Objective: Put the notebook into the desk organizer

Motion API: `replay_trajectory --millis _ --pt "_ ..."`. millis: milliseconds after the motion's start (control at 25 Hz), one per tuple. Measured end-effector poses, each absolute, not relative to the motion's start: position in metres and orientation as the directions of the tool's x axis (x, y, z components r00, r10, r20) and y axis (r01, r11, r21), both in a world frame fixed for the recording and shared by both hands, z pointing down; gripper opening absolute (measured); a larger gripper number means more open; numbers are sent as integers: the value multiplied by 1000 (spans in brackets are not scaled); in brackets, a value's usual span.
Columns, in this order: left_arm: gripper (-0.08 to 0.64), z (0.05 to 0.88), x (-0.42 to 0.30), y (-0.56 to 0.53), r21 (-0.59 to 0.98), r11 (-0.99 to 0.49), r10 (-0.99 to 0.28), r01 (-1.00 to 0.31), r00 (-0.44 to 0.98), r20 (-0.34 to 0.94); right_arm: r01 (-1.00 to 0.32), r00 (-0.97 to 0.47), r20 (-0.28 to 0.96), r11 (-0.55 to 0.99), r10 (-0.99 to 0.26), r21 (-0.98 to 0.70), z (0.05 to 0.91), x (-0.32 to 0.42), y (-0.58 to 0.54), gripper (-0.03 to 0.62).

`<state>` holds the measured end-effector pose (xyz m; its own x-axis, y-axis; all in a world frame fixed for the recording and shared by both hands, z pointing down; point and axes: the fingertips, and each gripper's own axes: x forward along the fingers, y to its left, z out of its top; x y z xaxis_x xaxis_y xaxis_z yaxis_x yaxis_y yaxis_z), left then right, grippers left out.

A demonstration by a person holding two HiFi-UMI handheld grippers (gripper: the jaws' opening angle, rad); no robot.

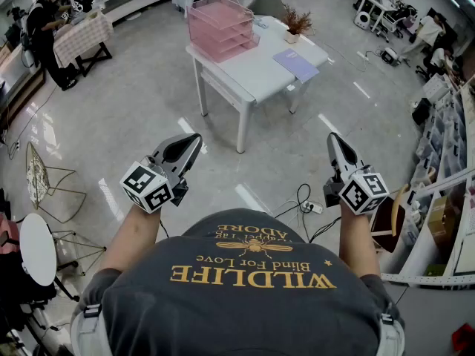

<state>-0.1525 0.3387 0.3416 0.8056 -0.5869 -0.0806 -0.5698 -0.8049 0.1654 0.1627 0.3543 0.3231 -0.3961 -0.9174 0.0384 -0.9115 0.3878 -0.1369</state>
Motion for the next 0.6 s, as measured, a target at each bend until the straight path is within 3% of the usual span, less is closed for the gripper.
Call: replay_trajectory --millis 600 --pt "0 340 -148 336 160 -809 -582 -565 809 -82 -912 -403 32 398 -915 -104 321 162 350 -3"
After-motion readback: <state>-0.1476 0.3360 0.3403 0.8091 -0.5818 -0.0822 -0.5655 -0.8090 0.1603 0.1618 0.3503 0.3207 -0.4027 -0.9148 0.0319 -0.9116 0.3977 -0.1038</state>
